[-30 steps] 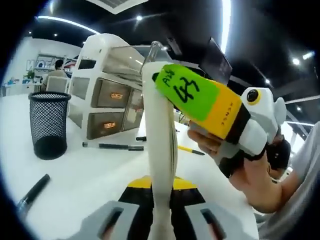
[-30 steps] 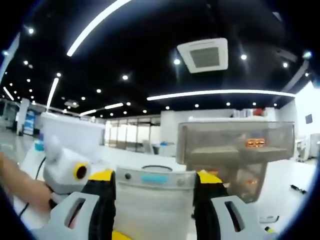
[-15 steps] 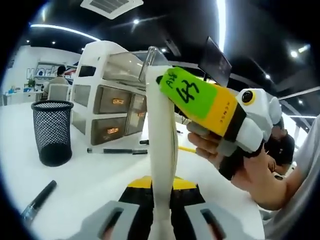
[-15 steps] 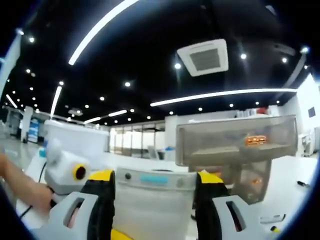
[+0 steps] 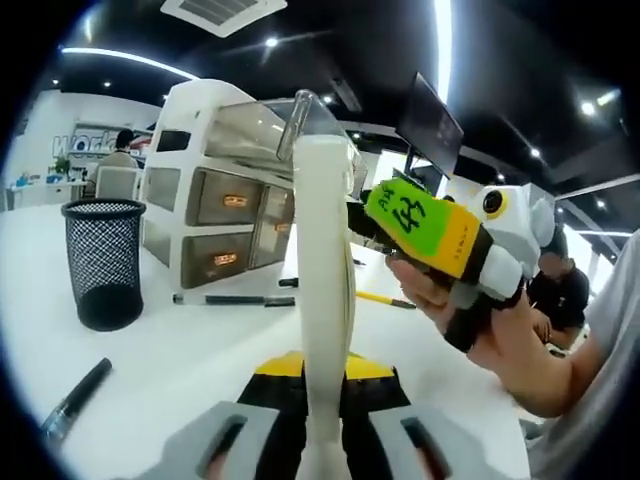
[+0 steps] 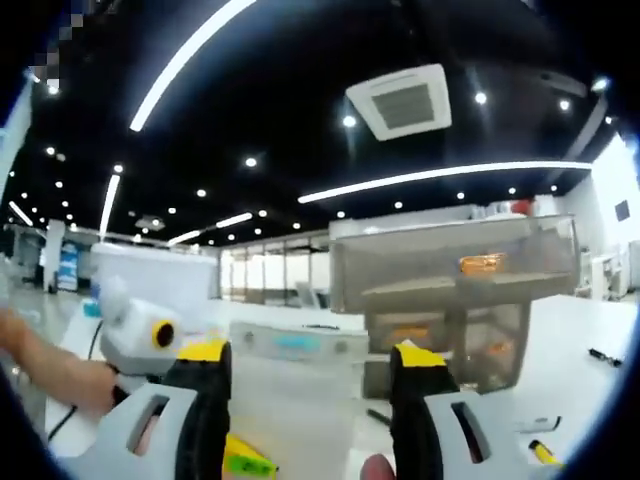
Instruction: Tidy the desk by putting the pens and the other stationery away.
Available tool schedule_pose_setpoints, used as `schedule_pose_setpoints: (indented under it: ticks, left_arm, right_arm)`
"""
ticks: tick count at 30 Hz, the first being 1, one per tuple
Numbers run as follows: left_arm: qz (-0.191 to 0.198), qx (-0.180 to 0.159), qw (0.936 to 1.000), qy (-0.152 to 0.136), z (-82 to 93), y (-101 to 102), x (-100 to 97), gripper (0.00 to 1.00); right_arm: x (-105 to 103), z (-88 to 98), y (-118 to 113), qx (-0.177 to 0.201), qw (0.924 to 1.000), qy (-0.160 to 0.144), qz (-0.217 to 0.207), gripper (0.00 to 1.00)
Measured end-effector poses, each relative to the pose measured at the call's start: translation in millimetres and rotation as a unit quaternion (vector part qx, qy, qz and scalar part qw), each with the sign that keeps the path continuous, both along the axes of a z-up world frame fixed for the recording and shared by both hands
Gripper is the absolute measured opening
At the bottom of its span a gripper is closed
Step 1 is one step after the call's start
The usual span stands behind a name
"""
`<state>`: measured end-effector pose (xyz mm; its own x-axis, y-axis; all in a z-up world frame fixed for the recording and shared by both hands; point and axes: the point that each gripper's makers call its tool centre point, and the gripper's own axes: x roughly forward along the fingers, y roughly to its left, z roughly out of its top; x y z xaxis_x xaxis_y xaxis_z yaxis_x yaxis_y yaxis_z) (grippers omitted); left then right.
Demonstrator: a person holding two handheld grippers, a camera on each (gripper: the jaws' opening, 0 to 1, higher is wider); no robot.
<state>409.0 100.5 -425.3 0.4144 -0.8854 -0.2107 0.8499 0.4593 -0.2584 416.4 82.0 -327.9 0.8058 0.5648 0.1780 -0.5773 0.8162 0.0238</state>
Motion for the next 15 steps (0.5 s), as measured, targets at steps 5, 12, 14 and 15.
schedule_pose_setpoints:
  ticks: [5, 12, 14, 15]
  left_arm:
    - [0.002, 0.0, 1.0, -0.001, -0.1, 1.4, 2.1, 0.11]
    - [0.005, 0.001, 1.0, -0.001, -0.8, 1.9, 2.5, 0.11]
    - [0.005, 0.003, 1.0, -0.004, -1.1, 1.4, 2.4, 0.11]
    - [0.005, 0.004, 1.0, -0.006, -1.1, 1.1, 2.8, 0.11]
  right_arm:
    - [-6.4, -3.6, -43.8, 0.013, 0.999, 0.021, -0.037, 0.58]
    - [-16.7, 2.8, -138.5, -0.021, 0.9933, 0.027, -0.11, 0.52]
    - [-16.2, -0.5, -165.3, -0.05, 0.9904, 0.031, -0.125, 0.46]
    - [-16.3, 0.7, -178.9, -0.074, 0.9874, 0.025, -0.138, 0.35]
